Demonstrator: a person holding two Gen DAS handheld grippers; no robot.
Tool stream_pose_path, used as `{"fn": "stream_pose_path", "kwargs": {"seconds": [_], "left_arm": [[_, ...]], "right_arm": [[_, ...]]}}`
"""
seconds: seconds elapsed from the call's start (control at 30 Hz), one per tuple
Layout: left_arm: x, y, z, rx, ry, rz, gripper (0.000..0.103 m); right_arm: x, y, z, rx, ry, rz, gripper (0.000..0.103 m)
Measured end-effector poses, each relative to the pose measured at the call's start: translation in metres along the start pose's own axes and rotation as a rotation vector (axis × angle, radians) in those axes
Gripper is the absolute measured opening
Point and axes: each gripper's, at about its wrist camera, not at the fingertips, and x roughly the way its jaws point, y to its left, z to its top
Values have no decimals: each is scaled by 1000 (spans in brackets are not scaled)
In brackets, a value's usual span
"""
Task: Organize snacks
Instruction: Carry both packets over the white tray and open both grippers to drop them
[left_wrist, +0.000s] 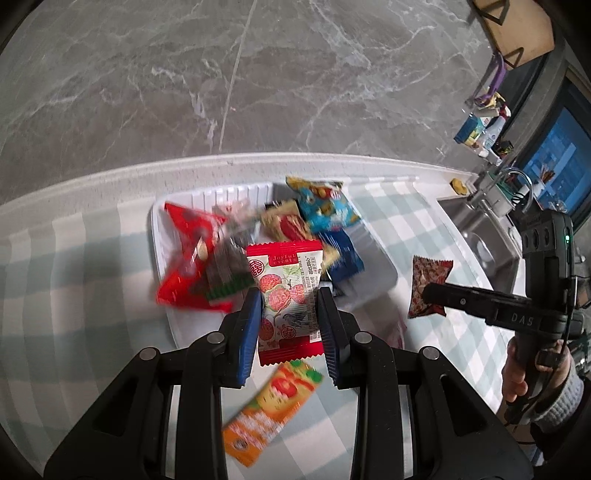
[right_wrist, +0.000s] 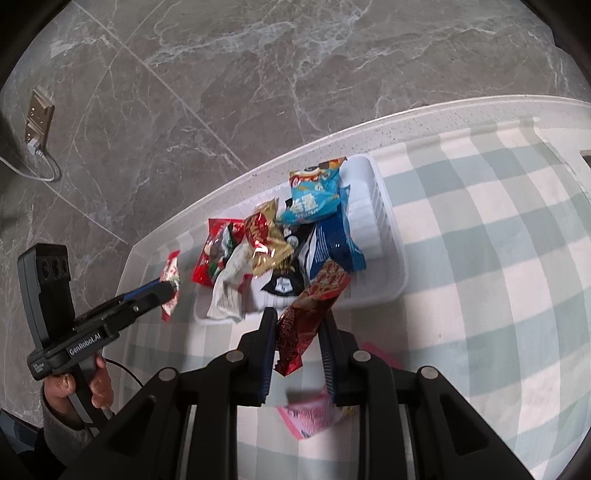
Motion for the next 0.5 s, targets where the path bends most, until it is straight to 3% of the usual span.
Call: {"fn": "stream_pose_path", "kwargs": {"seconds": [0.5], "left_arm": [[52, 24, 68, 4, 36, 51, 28]], "right_arm": [[38, -21, 32, 10, 20, -18, 25]]}}
